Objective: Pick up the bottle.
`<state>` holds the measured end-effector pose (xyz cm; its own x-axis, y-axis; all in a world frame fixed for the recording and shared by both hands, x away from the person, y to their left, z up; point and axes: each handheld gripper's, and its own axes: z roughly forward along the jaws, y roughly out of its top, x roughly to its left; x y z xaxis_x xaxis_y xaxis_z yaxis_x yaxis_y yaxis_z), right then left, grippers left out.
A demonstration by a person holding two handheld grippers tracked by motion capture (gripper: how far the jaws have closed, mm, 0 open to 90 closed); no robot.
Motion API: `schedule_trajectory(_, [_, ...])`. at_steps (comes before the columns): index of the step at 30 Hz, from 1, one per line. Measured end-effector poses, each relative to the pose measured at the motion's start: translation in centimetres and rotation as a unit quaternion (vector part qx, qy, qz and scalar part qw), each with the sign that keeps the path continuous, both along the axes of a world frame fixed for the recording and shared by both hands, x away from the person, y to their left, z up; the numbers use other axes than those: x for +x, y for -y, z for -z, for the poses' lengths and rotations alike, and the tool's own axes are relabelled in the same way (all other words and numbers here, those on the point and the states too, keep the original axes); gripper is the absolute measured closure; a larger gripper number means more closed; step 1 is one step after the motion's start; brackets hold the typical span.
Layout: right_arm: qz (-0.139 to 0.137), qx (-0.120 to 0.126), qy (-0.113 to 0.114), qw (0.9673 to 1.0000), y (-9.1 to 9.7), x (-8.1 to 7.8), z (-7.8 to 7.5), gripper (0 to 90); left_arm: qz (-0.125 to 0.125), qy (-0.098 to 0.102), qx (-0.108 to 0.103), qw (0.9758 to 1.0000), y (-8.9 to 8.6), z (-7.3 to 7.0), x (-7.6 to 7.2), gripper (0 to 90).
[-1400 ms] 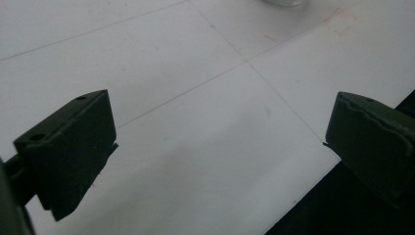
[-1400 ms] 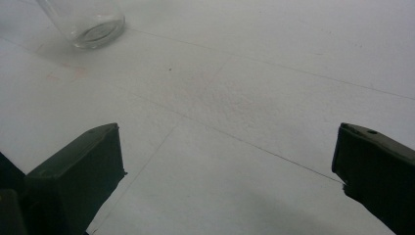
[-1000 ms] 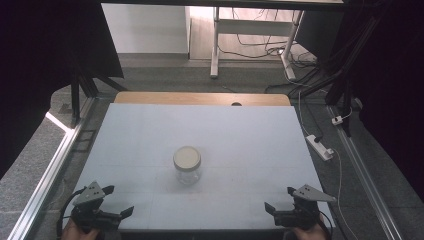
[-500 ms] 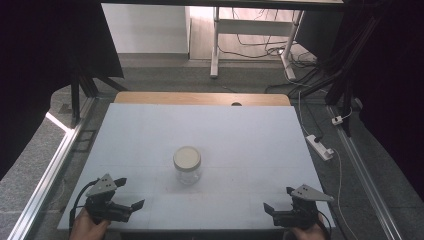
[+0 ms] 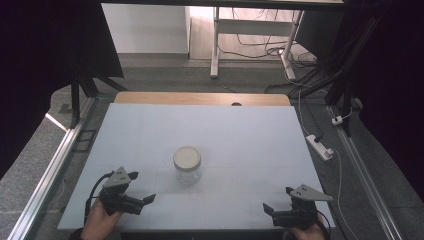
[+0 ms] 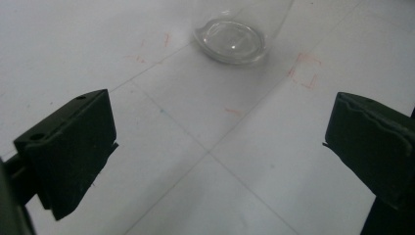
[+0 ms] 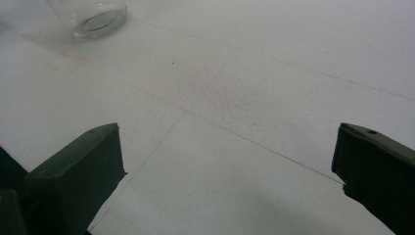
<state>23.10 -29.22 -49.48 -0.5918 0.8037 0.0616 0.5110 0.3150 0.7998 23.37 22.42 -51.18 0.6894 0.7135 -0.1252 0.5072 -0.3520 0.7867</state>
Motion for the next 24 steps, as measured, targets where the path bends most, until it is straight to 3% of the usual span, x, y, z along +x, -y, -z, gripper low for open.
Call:
schedule_trajectory(12, [0.000, -0.004, -0.002, 1.0000, -0.1, 0.0, 0.0, 0.0, 0.029, 0.003, 0.007, 0.9996, 2.2, -0.4, 2.5, 0.0])
schedule_trajectory(24, [-0.004, -0.011, -0.004, 0.9999, -0.2, 0.1, 0.1, 0.0, 0.061, 0.007, -0.001, 0.9981, 4.7, 0.1, 5.4, 0.0])
